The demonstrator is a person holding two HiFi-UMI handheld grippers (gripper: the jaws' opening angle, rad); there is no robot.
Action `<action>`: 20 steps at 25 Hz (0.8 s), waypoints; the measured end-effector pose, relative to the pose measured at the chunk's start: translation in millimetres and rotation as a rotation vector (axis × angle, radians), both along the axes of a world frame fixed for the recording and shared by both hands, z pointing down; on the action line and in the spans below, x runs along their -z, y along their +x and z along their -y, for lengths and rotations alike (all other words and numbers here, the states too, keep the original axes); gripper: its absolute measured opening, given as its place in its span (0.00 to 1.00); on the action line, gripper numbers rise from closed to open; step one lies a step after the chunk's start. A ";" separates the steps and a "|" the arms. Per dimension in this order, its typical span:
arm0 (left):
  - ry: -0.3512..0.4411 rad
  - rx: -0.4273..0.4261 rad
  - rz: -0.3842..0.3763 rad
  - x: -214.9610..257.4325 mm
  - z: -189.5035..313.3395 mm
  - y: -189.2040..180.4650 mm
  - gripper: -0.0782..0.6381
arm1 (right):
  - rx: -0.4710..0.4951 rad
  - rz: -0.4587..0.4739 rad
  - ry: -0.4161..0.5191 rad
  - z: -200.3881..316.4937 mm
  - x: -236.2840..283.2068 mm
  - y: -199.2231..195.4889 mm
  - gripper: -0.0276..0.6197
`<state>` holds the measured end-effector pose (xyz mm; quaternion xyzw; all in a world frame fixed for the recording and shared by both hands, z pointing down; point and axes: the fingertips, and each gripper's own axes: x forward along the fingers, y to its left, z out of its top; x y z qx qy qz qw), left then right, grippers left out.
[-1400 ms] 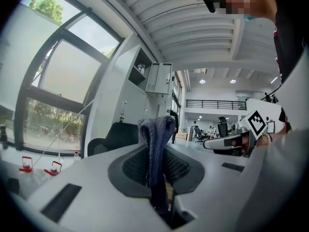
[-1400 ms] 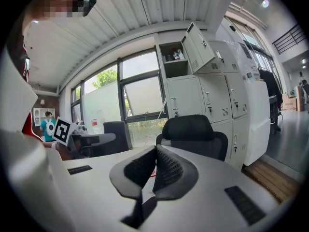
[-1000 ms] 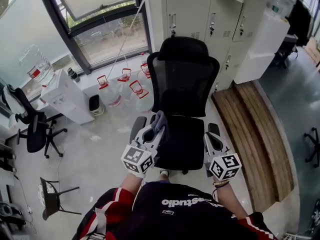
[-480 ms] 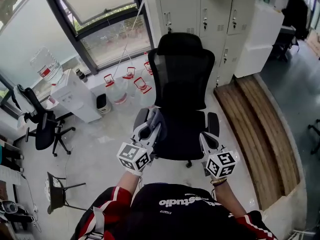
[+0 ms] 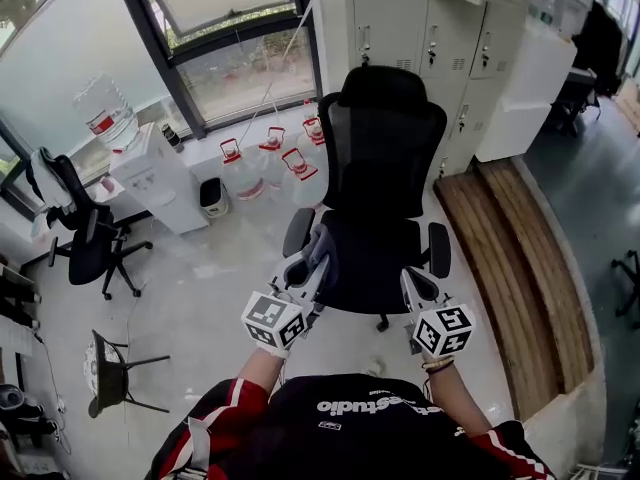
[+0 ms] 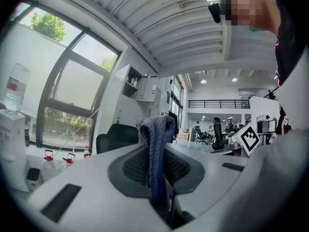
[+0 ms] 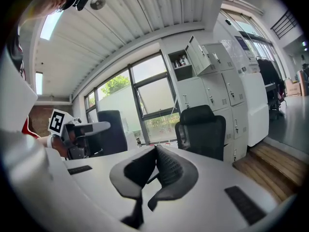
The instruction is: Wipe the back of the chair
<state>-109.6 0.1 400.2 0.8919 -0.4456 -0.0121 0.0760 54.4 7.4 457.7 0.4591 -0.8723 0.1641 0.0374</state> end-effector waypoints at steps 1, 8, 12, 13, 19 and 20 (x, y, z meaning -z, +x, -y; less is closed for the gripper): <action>0.003 0.000 0.003 1.1 -7.9 -12.0 0.19 | 0.003 0.001 0.004 -8.0 2.9 -12.9 0.06; 0.047 -0.022 -0.022 24.6 -61.0 -72.7 0.19 | -0.021 -0.026 0.052 -64.6 25.3 -68.8 0.06; 0.065 -0.054 -0.005 32.2 -94.4 -87.9 0.19 | -0.067 -0.036 0.074 -100.5 36.1 -78.0 0.06; 0.069 -0.063 0.001 32.6 -102.6 -90.3 0.19 | -0.079 -0.038 0.079 -110.5 37.5 -78.7 0.06; 0.056 -0.088 -0.002 27.6 -145.6 -97.8 0.19 | -0.155 -0.050 0.098 -167.4 40.3 -72.0 0.06; 0.055 -0.091 -0.001 26.4 -151.3 -97.6 0.19 | -0.163 -0.050 0.100 -174.2 40.4 -70.6 0.06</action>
